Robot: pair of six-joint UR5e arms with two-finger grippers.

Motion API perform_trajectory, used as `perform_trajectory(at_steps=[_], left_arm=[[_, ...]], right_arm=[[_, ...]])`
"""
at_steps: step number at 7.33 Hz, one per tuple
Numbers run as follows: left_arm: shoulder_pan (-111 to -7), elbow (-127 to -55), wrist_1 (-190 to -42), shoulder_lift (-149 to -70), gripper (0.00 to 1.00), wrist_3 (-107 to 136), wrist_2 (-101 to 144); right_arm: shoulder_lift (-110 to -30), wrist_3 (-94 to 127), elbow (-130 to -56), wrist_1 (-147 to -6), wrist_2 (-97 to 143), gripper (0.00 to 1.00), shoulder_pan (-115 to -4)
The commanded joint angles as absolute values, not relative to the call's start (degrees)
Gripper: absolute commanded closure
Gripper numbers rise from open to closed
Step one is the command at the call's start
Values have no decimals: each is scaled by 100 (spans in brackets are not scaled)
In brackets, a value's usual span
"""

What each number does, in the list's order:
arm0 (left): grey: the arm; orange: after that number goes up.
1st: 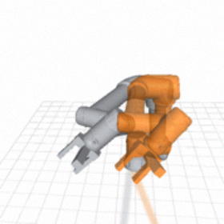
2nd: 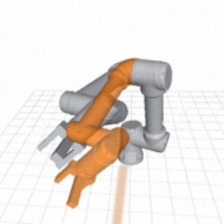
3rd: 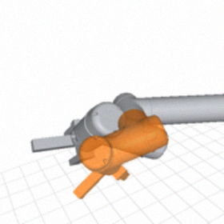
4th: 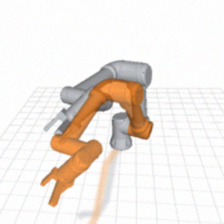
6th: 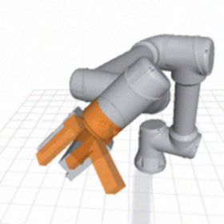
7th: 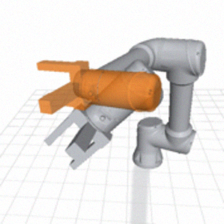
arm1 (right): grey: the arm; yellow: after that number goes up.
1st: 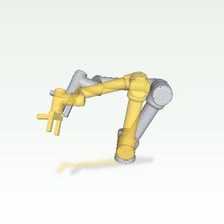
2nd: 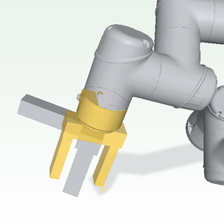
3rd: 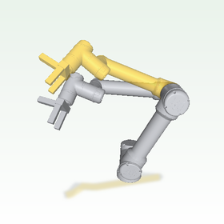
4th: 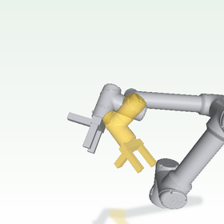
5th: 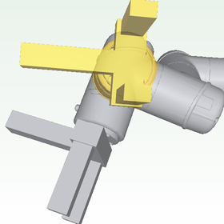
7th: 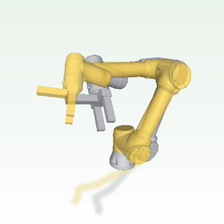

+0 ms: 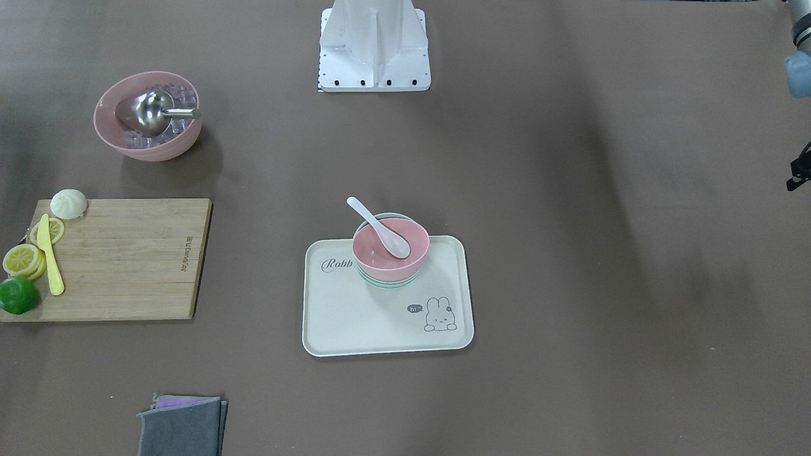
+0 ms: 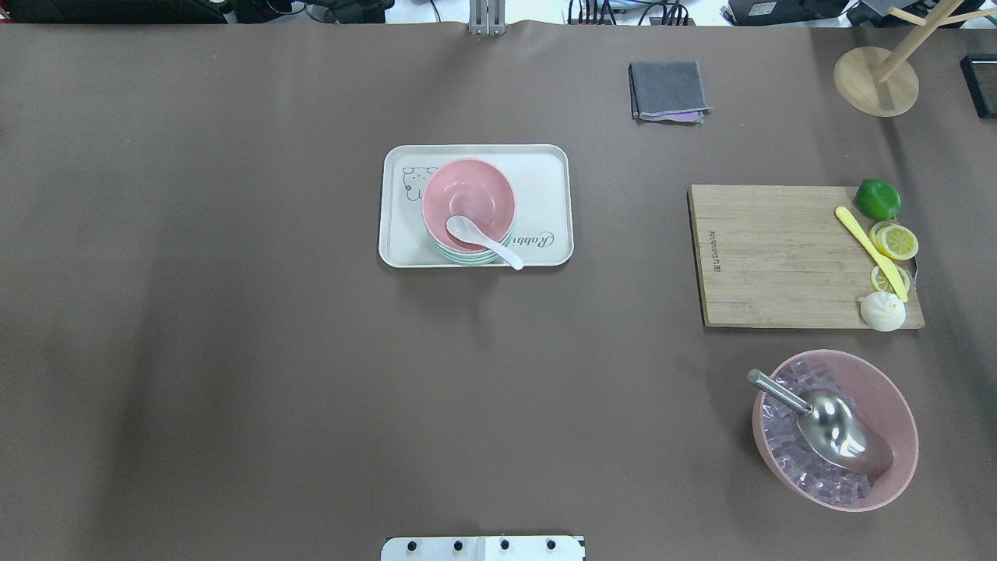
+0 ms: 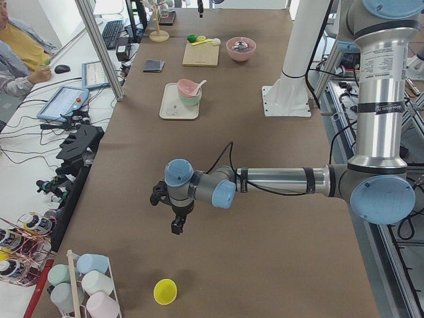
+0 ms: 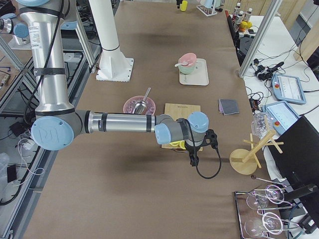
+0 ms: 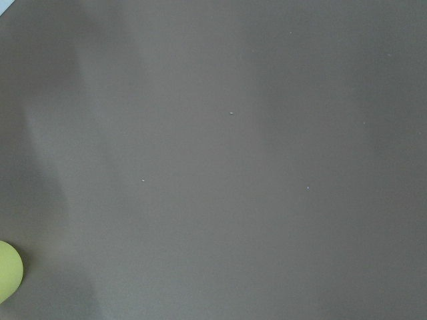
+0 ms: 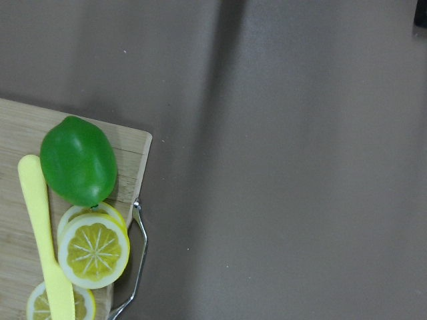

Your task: Stack pink bowl on green and place spoon

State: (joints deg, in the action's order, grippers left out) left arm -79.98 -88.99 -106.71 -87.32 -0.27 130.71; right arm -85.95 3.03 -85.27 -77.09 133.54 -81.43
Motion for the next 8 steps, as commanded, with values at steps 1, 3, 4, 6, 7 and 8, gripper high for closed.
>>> perform_trajectory(at_steps=[1,3,4,6,7,8], left_arm=[[-7998,-8929,-10705,-8797,1,9,13078],[-7998,-8912,-10705,-8754,1,-17,13087],[-7998,-8956,-10714,-8754,1,-18,13096],[-7998,-8974,-10705,-8763,1,-18,13096],[-7998,-9078,-10696,-8754,1,9,13104],[-8007,-9131,-10601,-8780,1,9,13122]], right_arm=[[-8465,343,-8534,-7865,13385,0,-8095],[-8359,343,-8657,-8103,13439,0,-8095],[-8350,343,-8683,-8112,13465,0,-8103],[-8367,343,-8701,-8112,13465,0,-8121],[-8358,343,-8692,-8112,13456,0,-8121],[-8367,343,-8701,-8121,13465,0,-8121]])
